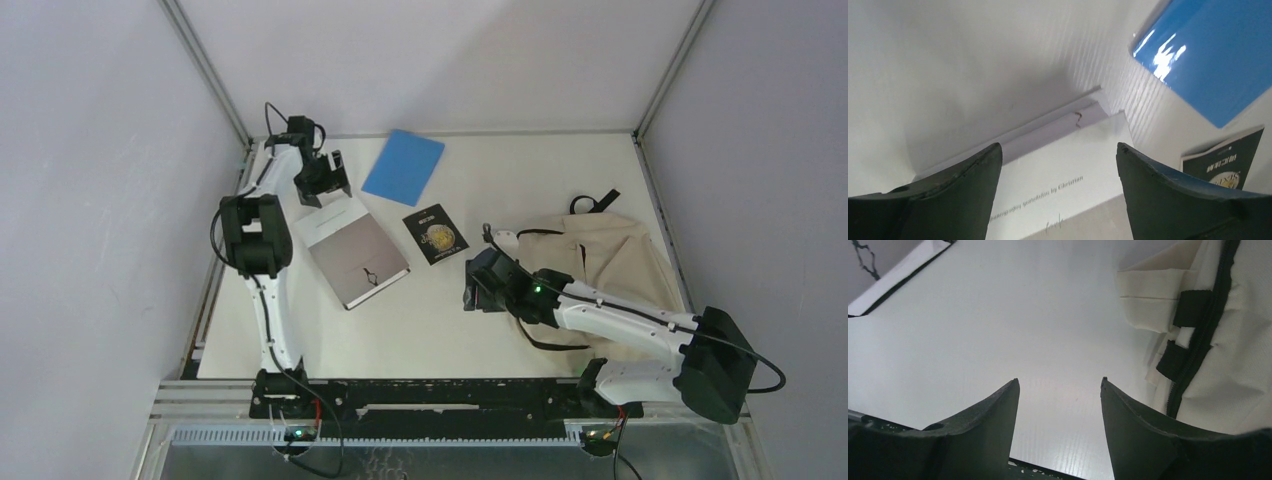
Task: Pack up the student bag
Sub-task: Adjust the book at the center of the board, then pick up the book from the center of the board.
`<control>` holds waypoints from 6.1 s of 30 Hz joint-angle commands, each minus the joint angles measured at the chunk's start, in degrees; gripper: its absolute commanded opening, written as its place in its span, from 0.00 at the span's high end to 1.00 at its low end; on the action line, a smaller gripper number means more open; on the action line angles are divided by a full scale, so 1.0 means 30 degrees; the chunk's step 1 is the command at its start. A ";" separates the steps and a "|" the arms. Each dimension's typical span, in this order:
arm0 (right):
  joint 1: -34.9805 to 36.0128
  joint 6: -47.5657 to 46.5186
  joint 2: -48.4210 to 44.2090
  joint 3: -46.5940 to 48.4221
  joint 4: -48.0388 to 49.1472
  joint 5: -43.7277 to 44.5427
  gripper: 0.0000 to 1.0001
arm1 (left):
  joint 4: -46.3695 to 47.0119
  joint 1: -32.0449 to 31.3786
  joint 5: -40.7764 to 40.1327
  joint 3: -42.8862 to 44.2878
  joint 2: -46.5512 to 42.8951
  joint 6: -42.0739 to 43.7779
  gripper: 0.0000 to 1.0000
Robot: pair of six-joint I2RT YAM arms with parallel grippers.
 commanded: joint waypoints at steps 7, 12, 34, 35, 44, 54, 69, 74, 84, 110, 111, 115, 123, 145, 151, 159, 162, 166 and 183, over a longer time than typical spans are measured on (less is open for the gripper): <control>-0.0955 -0.1942 0.1535 0.1949 0.3702 -0.2741 0.27 | 0.0552 0.0022 -0.2648 -0.4633 -0.9880 -0.0207 0.01; -0.2939 -0.2682 0.5242 0.4418 0.5907 -0.7086 0.24 | 0.3122 0.0027 -0.0986 -1.1371 -1.4442 -0.2721 0.00; -0.2556 -0.2083 1.7425 1.5756 0.5874 -1.3521 0.30 | 0.8217 0.3524 0.1866 -2.2489 -1.8297 -0.7634 0.00; -0.2496 -0.2214 1.7164 1.5339 0.6068 -1.3963 0.29 | 0.8232 0.3527 0.1892 -2.2458 -1.8077 -0.7581 0.00; -0.1571 -0.5141 1.3911 1.1801 0.4891 -1.8169 0.29 | 0.7527 0.4249 0.3149 -2.1106 -1.6770 -0.5869 0.00; -0.4225 -0.0588 1.6608 1.4662 0.6436 -1.2690 0.26 | 0.5510 0.4702 0.2309 -1.7952 -1.4155 -0.4546 0.00; -0.3402 0.0491 2.4586 2.6946 0.4500 -1.5978 0.27 | 0.6473 0.5153 0.5914 -1.8277 -1.1482 -0.4325 0.02; -0.2939 0.0633 2.3809 2.6024 0.5504 -1.6668 0.49 | 0.6710 0.5087 0.6482 -1.8324 -1.1374 -0.4450 0.03; -0.2619 0.2100 2.1050 2.1673 0.9221 -1.7674 0.74 | 0.6971 0.5058 0.6875 -1.8557 -1.1602 -0.4530 0.05; -0.2354 0.4723 1.3007 1.0954 1.2905 -1.6163 1.00 | 0.6659 0.1454 0.7014 -1.8363 -1.4269 -0.3185 0.07; -0.2354 0.4800 1.2609 1.0465 1.2839 -1.6142 1.00 | 0.6576 0.1360 0.6904 -1.8258 -1.4267 -0.3187 0.07; -0.2191 0.5440 1.1328 0.8541 1.2813 -1.5224 1.00 | 0.6089 0.1124 0.6664 -1.7712 -1.4341 -0.3040 0.07; -0.1389 0.5587 1.0350 0.7251 1.1933 -1.2958 1.00 | 0.3645 0.1098 0.3912 -1.6855 -1.6863 -0.3130 0.06; -0.4442 0.6533 0.7256 0.3840 1.2471 -1.0290 1.00 | 0.0721 0.0177 0.3557 -2.2776 -2.7443 -0.5303 0.05; -0.4805 0.7536 0.7468 0.3841 1.3377 -0.9883 1.00 | 0.0889 0.0012 0.3987 -2.5509 -2.9967 -0.9544 0.00; -0.4961 0.7834 0.7810 0.3841 1.3743 -0.9975 1.00 | 0.4923 0.0014 0.6373 -2.9348 -3.1480 -1.4835 0.00; -0.4961 0.7841 0.7883 0.3841 1.3841 -0.9994 1.00 | 0.6809 0.0012 0.6648 -3.0861 -3.2024 -1.6971 0.00; -0.4963 0.7855 0.7996 0.3841 1.3893 -1.0013 1.00 | 0.7728 0.0012 0.6747 -3.1822 -3.2668 -1.8299 0.00; -0.4919 0.8335 0.8718 0.3841 1.4473 -1.0274 1.00 | 1.3827 -0.2540 0.6781 -3.4295 -3.0485 -2.3334 0.00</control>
